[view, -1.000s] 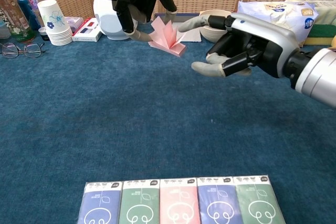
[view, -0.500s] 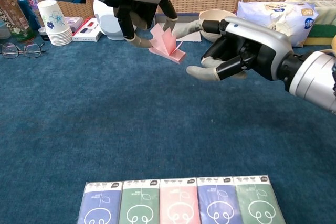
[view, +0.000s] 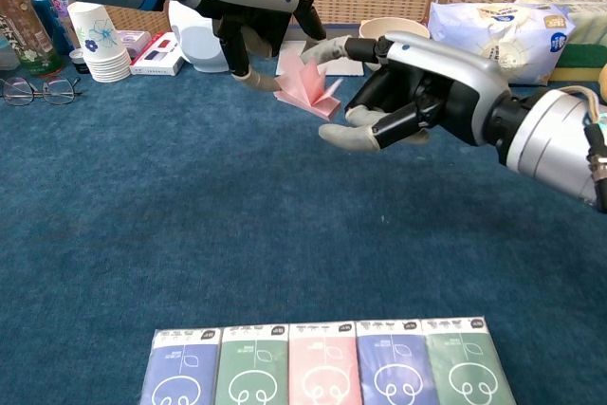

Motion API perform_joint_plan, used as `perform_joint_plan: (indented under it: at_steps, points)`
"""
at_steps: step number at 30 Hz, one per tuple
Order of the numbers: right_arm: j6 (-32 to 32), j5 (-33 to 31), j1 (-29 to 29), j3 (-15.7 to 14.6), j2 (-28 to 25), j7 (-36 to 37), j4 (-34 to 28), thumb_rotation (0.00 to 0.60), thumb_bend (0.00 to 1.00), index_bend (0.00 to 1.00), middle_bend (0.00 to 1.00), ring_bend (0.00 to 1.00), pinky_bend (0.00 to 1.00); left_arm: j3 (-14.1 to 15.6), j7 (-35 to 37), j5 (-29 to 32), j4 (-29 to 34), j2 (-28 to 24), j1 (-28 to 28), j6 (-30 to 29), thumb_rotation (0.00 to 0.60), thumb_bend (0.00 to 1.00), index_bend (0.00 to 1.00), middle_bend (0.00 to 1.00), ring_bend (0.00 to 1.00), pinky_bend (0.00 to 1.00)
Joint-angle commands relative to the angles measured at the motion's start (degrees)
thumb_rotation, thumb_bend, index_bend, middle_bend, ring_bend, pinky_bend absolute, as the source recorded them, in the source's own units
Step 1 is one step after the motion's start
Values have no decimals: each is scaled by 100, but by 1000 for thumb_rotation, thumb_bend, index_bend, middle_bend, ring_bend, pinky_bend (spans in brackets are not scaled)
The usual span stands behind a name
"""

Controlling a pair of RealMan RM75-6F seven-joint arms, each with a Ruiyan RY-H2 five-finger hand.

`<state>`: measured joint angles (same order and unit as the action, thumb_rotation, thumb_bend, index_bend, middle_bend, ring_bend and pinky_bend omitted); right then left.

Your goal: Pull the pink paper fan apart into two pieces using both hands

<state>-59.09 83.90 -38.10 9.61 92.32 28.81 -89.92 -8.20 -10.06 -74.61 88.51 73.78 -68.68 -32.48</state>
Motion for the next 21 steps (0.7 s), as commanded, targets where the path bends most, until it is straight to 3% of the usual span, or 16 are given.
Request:
perform_joint_plan:
  at_steps: [1,15,21]
  points:
    - [19,-26,-13,2,-9,-31,-23,600,358,221,1000,992,964,4,5,13,-2,0,-6,6,600,406,676,1000,1000,1000]
    - [-17,-71,8,-23,-28,-60,-7,600,358,284,1000,992,964,36,8,9,5,-16,-27,-5,600,406,676,1000,1000,1000]
    - [-41,-46,-3,-13,-51,-58,-9,600,401,310,1000,991,964,49,11,-2,27,-40,-25,-19,600,406,675,1000,1000,1000]
